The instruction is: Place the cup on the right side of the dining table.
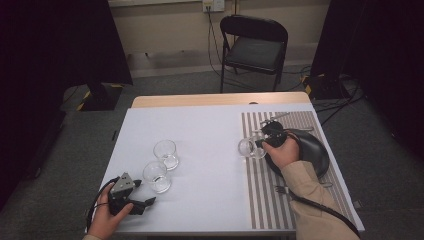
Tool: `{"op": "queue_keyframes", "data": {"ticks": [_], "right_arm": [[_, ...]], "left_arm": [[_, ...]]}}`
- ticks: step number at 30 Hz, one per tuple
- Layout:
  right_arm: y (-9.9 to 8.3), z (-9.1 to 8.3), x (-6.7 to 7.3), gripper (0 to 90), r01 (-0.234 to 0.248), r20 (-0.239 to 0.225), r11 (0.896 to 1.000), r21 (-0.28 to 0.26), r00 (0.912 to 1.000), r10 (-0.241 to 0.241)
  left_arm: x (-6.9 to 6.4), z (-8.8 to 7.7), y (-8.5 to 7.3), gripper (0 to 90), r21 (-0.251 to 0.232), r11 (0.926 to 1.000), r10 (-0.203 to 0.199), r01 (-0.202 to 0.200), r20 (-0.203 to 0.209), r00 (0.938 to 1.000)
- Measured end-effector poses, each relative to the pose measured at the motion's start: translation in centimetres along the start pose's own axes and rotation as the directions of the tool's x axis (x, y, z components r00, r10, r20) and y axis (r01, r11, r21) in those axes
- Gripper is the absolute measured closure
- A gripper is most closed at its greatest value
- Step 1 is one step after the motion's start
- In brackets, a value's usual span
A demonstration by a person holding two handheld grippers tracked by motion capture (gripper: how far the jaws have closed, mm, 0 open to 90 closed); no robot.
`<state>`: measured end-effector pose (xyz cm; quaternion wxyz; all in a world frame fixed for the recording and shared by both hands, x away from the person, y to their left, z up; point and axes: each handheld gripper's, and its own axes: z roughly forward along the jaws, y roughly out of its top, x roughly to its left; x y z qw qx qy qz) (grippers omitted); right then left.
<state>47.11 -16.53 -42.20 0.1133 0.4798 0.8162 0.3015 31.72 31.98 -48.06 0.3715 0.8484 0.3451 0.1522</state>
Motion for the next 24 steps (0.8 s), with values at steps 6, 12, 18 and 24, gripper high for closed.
{"op": "queue_keyframes", "data": {"ticks": [6, 12, 18, 24], "right_arm": [[0.11, 0.04, -0.15, 85.4, -0.011, 0.009, 1.0, -0.005, 0.9999, 0.011], [-0.03, -0.12, -0.43, 85.4, -0.027, 0.022, 1.0, -0.009, 0.9994, 0.027], [-0.07, -0.25, -0.66, 85.4, -0.021, 0.053, 1.0, -0.018, 0.9984, 0.022], [-0.14, -0.27, -0.69, 85.3, -0.026, 0.056, 0.999, -0.021, 0.998, 0.027]], "left_arm": [[-0.01, 0.0, 0.0, 13.1, -0.001, 1.0, -0.001, 0.001, 0.0, 1.0], [-0.01, 0.0, 0.0, 13.1, -0.001, 1.0, -0.001, 0.001, 0.0, 1.0], [-0.01, 0.0, 0.0, 13.1, 0.0, 1.0, 0.0, 0.0, 0.0, 1.0], [0.0, 0.01, 0.0, 13.2, -0.001, 1.0, -0.001, 0.001, 0.0, 1.0]]}}
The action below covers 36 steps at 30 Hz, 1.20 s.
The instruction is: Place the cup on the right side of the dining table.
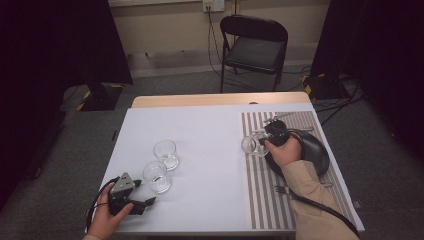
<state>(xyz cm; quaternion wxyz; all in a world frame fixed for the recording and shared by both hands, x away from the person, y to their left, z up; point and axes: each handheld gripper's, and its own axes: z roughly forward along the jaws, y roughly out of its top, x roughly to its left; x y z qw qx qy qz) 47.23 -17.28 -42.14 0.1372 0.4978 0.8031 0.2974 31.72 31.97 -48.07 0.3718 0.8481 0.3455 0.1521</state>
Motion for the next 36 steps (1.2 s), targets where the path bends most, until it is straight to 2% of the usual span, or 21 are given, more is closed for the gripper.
{"op": "queue_keyframes", "data": {"ticks": [8, 11, 36], "right_arm": [[-0.11, -0.04, 0.5, 84.6, 0.013, 0.025, 1.0, -0.028, 0.9996, -0.012], [0.04, -0.2, 0.56, 83.7, 0.013, 0.027, 0.998, -0.059, 0.9996, -0.012], [-0.04, -0.55, 1.03, 69.9, 0.024, 0.057, 0.996, -0.087, 0.9982, -0.019]], "left_arm": [[-0.01, -0.01, 0.0, 13.1, 0.001, 1.0, 0.002, -0.002, -0.001, 1.0], [-0.01, -0.01, 0.0, 13.1, 0.001, 1.0, 0.001, -0.001, -0.001, 1.0], [-0.02, 0.0, 0.0, 13.1, 0.0, 1.0, 0.001, -0.001, -0.001, 1.0]]}}
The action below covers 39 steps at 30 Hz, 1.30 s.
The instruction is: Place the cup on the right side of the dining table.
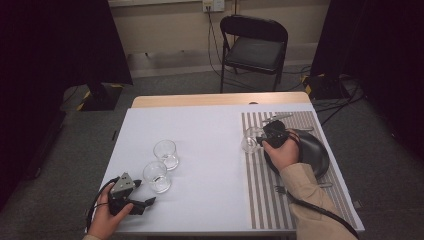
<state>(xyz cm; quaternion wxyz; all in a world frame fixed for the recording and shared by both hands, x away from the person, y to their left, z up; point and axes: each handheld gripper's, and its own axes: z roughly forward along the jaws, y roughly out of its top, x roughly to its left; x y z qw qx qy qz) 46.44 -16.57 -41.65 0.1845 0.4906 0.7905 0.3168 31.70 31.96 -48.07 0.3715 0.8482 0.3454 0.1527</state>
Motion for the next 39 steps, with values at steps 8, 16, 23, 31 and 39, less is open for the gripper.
{"op": "queue_keyframes", "data": {"ticks": [8, 16, 23, 31, 39], "right_arm": [[0.1, -0.5, 0.4, 61.4, 0.014, 0.009, 1.0, -0.015, 0.9999, -0.014], [0.2, -0.8, 0.5, 58.5, 0.015, 0.012, 1.0, -0.025, 0.9998, -0.015], [0.3, -0.8, 0.5, 53.9, 0.009, 0.006, 0.999, -0.031, 0.9999, -0.009], [0.7, -1.3, 0.5, 49.4, -0.003, 0.001, 0.998, -0.062, 1.0, 0.003], [1.1, -1.5, 0.4, 43.9, -0.007, -0.011, 0.997, -0.082, 0.9999, 0.006]], "left_arm": [[0.0, 0.0, 0.0, 13.1, -0.002, 1.0, -0.002, 0.002, -0.001, 1.0], [0.0, 0.0, 0.0, 13.2, 0.001, 1.0, 0.002, -0.002, -0.001, 1.0], [0.0, 0.0, 0.0, 13.2, 0.001, 1.0, 0.0, 0.0, -0.001, 1.0], [0.0, 0.0, 0.0, 13.2, -0.001, 1.0, -0.002, 0.002, -0.001, 1.0], [0.0, 0.0, 0.0, 13.1, 0.001, 1.0, 0.001, -0.001, 0.0, 1.0]]}}
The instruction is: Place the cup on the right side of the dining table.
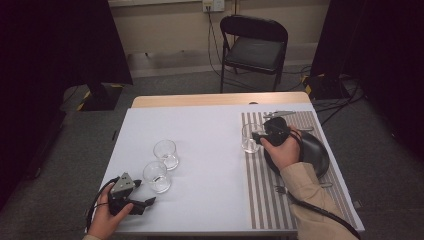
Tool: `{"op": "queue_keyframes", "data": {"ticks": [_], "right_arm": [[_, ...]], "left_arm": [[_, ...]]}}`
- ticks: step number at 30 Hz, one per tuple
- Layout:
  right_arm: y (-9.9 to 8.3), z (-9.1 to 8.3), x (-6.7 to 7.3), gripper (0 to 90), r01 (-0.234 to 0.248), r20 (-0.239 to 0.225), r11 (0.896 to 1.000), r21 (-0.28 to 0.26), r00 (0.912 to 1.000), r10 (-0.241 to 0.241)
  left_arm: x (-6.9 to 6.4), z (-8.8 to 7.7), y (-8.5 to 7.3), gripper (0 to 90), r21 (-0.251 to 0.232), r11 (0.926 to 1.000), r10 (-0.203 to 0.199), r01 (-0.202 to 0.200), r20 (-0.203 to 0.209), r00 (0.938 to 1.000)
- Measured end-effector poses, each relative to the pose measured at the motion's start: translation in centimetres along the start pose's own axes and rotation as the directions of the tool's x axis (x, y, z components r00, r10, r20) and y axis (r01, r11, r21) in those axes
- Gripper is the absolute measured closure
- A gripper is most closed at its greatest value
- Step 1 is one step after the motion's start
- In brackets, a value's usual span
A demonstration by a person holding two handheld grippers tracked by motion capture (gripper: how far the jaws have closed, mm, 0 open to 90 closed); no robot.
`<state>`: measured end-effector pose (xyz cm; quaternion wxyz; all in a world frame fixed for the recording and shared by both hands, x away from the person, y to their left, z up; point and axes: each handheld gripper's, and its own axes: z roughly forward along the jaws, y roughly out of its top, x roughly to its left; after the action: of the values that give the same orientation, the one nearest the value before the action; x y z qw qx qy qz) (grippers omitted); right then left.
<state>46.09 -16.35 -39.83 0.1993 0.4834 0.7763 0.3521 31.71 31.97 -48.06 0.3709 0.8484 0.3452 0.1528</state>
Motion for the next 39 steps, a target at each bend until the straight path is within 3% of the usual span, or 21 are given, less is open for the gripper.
{"op": "queue_keyframes", "data": {"ticks": [10, 11, 16, 19, 39], "right_arm": [[0.04, -0.36, 0.25, 32.8, -0.021, -0.02, 1.0, -0.011, 0.9996, 0.02], [0.08, -0.41, 0.3, 28.6, -0.026, -0.032, 1.0, -0.002, 0.9991, 0.026], [-0.05, -0.39, 0.42, 25.9, -0.015, -0.043, 0.999, 0.028, 0.999, 0.016], [-0.35, -0.31, 0.27, 16.9, 0.009, -0.087, 0.999, 0.038, 0.9962, -0.006], [-0.75, -0.28, 0.89, 15.3, 0.035, -0.129, 0.995, 0.091, 0.9914, -0.024]], "left_arm": [[-0.02, 0.02, 0.0, 13.2, -0.002, 1.0, -0.003, 0.003, 0.0, 1.0], [-0.03, 0.02, 0.0, 13.2, -0.002, 1.0, -0.003, 0.003, 0.0, 1.0], [-0.03, 0.02, 0.0, 13.2, -0.002, 1.0, -0.003, 0.003, 0.0, 1.0], [-0.01, 0.01, 0.0, 13.1, -0.001, 1.0, -0.001, 0.001, 0.0, 1.0], [0.0, 0.0, 0.0, 13.1, 0.0, 1.0, 0.0, 0.0, 0.0, 1.0]]}}
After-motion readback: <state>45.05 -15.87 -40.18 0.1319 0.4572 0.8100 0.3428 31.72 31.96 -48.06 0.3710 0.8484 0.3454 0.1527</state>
